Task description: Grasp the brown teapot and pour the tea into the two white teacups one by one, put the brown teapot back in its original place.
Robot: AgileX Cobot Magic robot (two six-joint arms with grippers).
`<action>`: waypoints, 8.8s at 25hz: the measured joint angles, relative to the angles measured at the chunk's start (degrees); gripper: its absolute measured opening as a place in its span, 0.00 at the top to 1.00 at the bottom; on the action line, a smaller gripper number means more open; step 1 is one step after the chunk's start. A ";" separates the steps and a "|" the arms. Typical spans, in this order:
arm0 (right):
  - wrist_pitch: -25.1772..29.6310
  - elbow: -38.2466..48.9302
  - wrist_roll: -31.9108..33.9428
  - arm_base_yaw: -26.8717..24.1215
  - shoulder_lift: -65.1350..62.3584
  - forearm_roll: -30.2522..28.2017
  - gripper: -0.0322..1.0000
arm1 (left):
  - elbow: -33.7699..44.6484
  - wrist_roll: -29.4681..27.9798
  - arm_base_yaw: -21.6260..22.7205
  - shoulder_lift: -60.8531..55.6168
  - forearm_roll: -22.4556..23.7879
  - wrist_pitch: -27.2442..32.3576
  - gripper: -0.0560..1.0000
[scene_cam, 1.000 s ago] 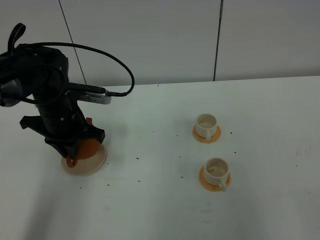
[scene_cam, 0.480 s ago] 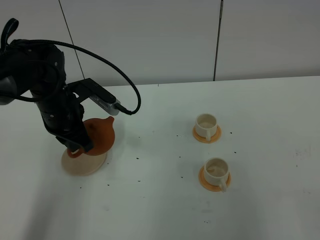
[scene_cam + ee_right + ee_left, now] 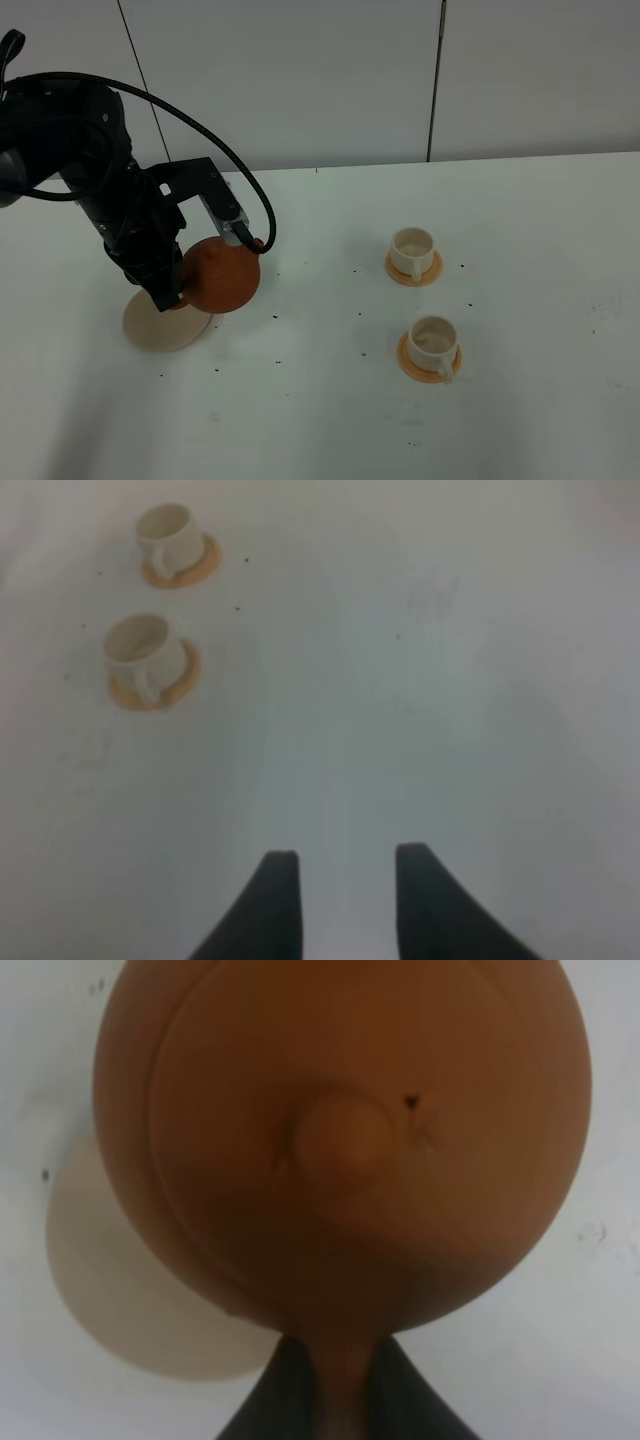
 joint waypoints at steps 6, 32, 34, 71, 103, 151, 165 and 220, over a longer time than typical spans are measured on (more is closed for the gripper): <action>0.00 0.00 0.00 0.00 0.00 0.00 0.74 | -0.06 3.63 0.00 0.00 -0.08 0.33 0.79; 0.00 0.00 0.00 0.00 0.00 0.17 0.74 | -8.10 12.22 0.00 0.12 -0.04 6.17 0.79; 0.00 0.00 0.00 0.00 0.00 0.17 0.74 | -8.10 12.22 0.00 0.52 -0.53 6.17 0.79; 0.00 0.00 0.17 0.00 0.00 0.28 0.74 | -31.14 10.32 -7.76 17.79 -2.13 6.28 0.79; 0.00 0.00 0.17 0.00 0.00 1.07 0.74 | -33.96 7.46 -8.83 22.15 -1.83 6.28 0.79; 0.00 0.00 0.17 0.00 0.00 1.14 0.74 | -38.64 5.78 -8.76 27.53 -2.47 6.23 0.79; 0.00 0.00 0.17 0.00 0.00 1.24 0.74 | -39.11 5.83 -9.97 29.07 -2.68 6.23 0.79; 0.00 0.00 0.17 0.00 0.00 1.30 0.74 | -45.95 0.41 -14.70 27.97 12.06 -2.11 0.79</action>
